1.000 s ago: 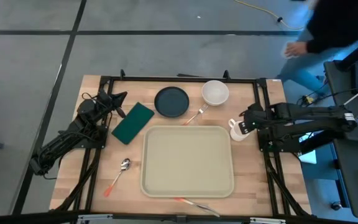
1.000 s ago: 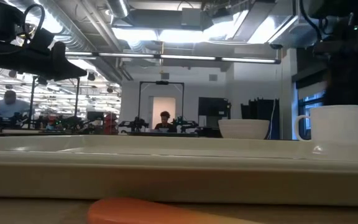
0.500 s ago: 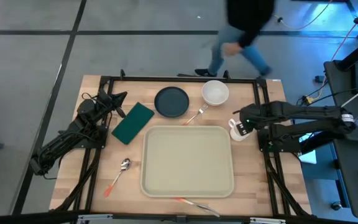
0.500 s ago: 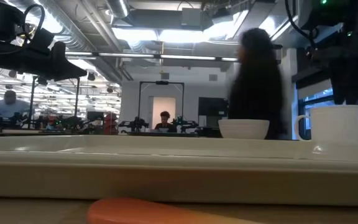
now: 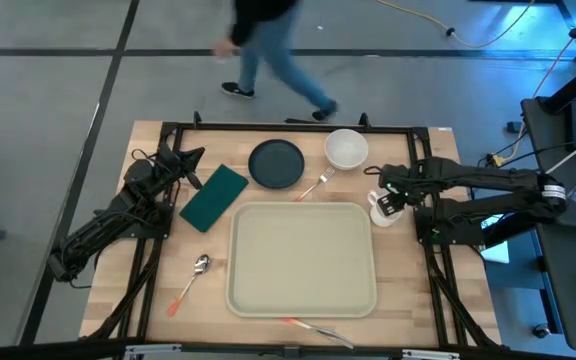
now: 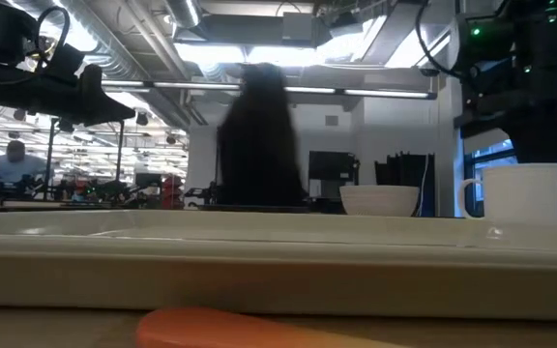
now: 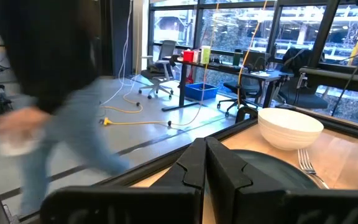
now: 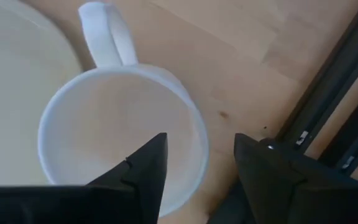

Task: Set up tray
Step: Put the white mug on the light brown serving tray, then put the black plate on the light brown serving tray

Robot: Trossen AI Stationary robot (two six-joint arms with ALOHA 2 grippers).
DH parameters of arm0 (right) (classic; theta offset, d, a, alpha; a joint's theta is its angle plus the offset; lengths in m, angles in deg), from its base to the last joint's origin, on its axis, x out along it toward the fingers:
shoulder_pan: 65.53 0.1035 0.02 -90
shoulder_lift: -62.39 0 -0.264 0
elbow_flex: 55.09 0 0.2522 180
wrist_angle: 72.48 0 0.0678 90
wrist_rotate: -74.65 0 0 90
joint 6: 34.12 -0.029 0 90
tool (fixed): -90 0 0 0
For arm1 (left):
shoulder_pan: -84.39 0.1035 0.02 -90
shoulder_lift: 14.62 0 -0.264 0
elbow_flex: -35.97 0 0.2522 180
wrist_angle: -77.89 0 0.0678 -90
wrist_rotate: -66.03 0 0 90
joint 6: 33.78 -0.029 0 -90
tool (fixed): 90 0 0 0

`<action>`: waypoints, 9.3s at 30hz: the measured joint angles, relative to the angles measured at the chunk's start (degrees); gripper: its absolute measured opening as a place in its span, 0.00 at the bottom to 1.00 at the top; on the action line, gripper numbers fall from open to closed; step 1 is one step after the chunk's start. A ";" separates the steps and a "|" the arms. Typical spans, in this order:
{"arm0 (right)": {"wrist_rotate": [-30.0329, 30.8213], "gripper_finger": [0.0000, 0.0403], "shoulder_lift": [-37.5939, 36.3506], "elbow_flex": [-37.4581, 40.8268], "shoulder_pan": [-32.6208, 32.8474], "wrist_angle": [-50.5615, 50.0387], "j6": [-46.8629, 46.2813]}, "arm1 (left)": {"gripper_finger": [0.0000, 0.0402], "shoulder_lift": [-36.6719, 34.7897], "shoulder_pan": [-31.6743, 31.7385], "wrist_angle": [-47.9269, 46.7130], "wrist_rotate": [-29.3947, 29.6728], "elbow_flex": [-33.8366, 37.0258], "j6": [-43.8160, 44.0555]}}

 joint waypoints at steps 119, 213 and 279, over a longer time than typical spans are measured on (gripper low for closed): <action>5.35 0.30 13.24 -24.06 6.04 1.78 31.77 | 0.02 -0.02 0.01 0.00 0.00 0.01 10.01; 5.70 0.30 -35.87 18.80 1.16 53.47 40.53 | 0.42 96.43 1.37 -2.65 -10.38 -49.78 13.49; 5.75 0.30 -35.88 18.80 1.18 50.21 40.55 | 0.01 106.27 -41.54 -6.37 -12.52 -68.28 18.57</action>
